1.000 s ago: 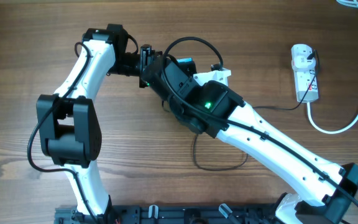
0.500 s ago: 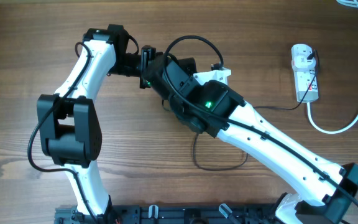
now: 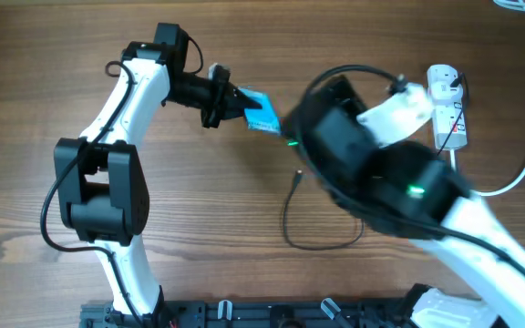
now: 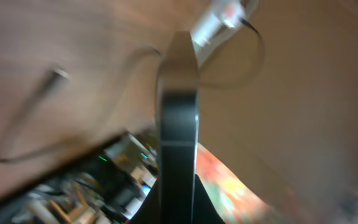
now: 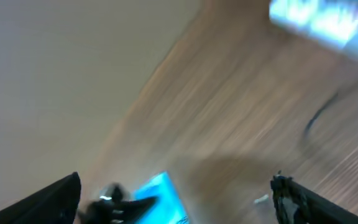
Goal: Plug charger to phone and switch on socket
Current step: 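Release the phone with the right gripper and move to the cable plug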
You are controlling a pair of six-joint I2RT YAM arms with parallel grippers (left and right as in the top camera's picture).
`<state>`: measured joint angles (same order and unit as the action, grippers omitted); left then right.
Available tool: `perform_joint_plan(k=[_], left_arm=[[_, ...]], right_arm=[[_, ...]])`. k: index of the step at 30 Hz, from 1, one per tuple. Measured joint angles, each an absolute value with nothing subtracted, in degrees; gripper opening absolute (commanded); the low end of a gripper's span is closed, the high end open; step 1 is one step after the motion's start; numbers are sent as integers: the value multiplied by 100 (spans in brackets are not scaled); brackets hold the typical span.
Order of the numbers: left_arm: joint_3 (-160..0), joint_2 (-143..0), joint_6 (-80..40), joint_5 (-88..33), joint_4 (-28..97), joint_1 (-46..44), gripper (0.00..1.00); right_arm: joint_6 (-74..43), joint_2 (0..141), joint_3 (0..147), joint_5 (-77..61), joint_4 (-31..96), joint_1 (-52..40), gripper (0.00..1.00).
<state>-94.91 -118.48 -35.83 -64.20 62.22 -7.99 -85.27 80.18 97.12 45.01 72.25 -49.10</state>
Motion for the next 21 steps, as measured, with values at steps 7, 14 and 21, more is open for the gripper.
perform_joint_plan(k=[7,14,21], left_arm=[[-9491,-11848,-2456,-5798,6536,-799,4],[-9439,-10744,-1680,-5107,6772,-799,4],[-9474,-9288,-2504,-2078,7035,-819,4]], right_arm=[[-5666,7918,9640,3089,7926,-3623,100],[-4584,7944,8571,2425,7428,-3022,100],[-4014,7996,7623,1496,6506,-3022,100]])
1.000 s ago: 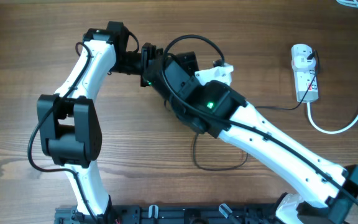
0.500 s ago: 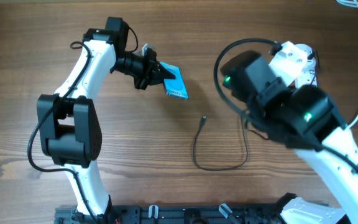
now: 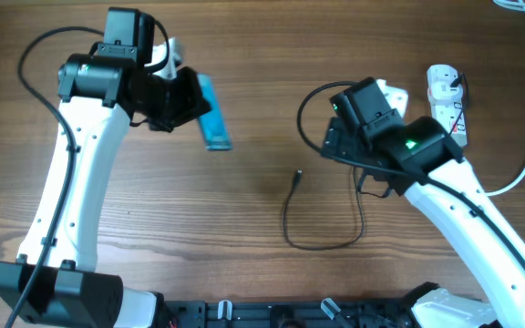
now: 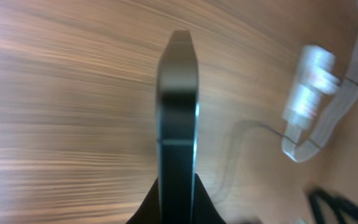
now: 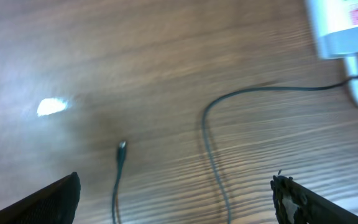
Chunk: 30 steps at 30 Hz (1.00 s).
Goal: Plug charger to phone and switch on socket
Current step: 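Release the phone with the right gripper and move to the cable plug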
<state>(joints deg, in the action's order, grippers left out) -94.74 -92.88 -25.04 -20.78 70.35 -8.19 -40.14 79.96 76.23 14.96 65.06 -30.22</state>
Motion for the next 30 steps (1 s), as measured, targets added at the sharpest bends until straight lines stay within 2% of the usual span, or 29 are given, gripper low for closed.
perform_joint_plan(k=[3,10,16,21,27,30], left_arm=[[-9472,-9378,-2810,-1024,7328,-819,4],[-9467,-9408,-3081,-143,7413,-819,4],[-9467,-9408,-3098,113,7494,-856,4],[-9467,-9408,-3098,191,7439,-1184,4],[-9467,-9408,-3098,320,7367,-1345,4],[-9467,-9408,-3098,342,7363,-1345,4]], right_arm=[[-3817,8007,7531,1085,6329,-3022,100],[-3966,8007,7006,438,6031,-3022,100],[-4112,8034,6106,-272,5428,-3022,99],[-4021,8237,6003,-757,5378,-3022,99],[-4112,8864,6007,-814,5223,-3022,88],[-4134,9437,6007,-884,5022,-3022,87]])
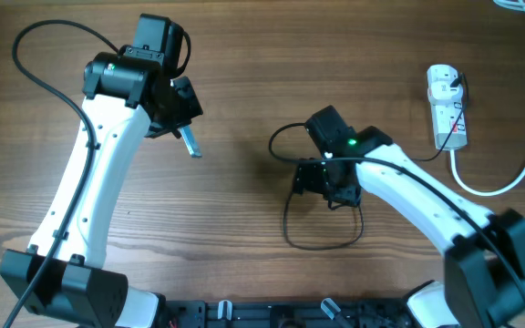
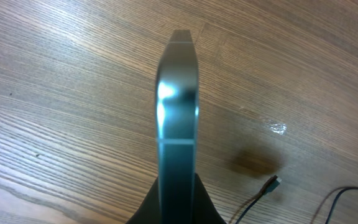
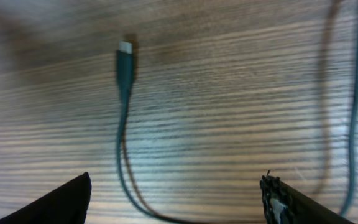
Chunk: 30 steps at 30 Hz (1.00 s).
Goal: Plug charger to phone and switch on socket
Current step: 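Release the phone with the right gripper and move to the cable plug, then grasp the black USB-C plug end with the right gripper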
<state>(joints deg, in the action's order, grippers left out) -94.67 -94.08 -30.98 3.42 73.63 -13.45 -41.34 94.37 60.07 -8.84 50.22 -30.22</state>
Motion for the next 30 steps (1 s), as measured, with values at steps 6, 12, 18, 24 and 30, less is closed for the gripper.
perform_joint_plan(k=[6,12,18,24,30], left_arm=[[-9467,-9500,-3098,408,7354,-1345,4],[-9467,-9592,-3098,449,7347,-1345,4],[-9467,-9592,-3098,451,7345,-1345,4],[-9467,-9592,-3098,467,7332,-1345,4],[-9467,-9592,-3098,467,7330,-1345,4]], right_arm=[[-4230,9671,6114,-1009,4864,-3208,87],[-4285,9695,6405,-1007,4733,-3293,85],[-4473,10040,6438,-1002,4456,-3354,71],[-4821,10447,6445,-720,4313,-3599,70],[-5002,10457,6445,-419,4281,-3662,51]])
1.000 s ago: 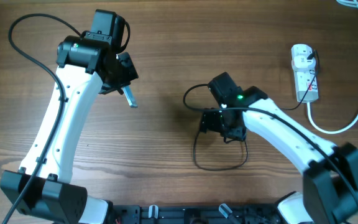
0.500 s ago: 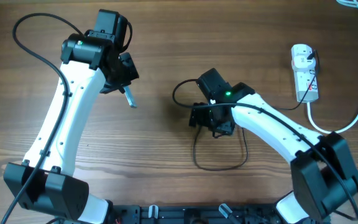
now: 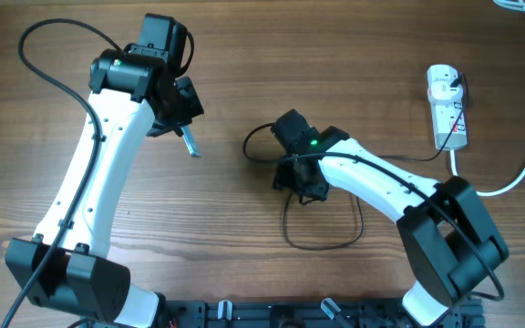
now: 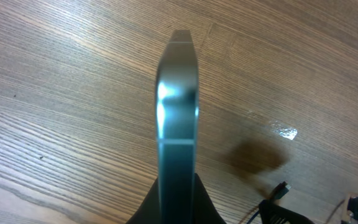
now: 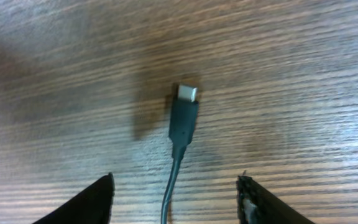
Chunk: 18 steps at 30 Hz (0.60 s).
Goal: Plug charger to phone and switch on socket
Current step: 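Grasp the black USB-C plug end with the right gripper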
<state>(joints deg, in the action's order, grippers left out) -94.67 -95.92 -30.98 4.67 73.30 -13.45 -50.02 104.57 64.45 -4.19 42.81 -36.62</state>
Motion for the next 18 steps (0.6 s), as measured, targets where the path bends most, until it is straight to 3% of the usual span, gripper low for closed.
perform_joint_plan(k=[3,13,18], left_arm=[[-9467,-9592,-3098,467,7330,-1345,4],[-9467,-9592,-3098,467,7306,-1345,4],[-9467,-9592,-3098,467,7306,-1345,4]], right_arm=[[-5089,10519,6445,-314,4263,-3662,44],[-5118,10781,6466,-272,4198,-3662,40],[-5122,10814,6495,-294,4189,-3662,24]])
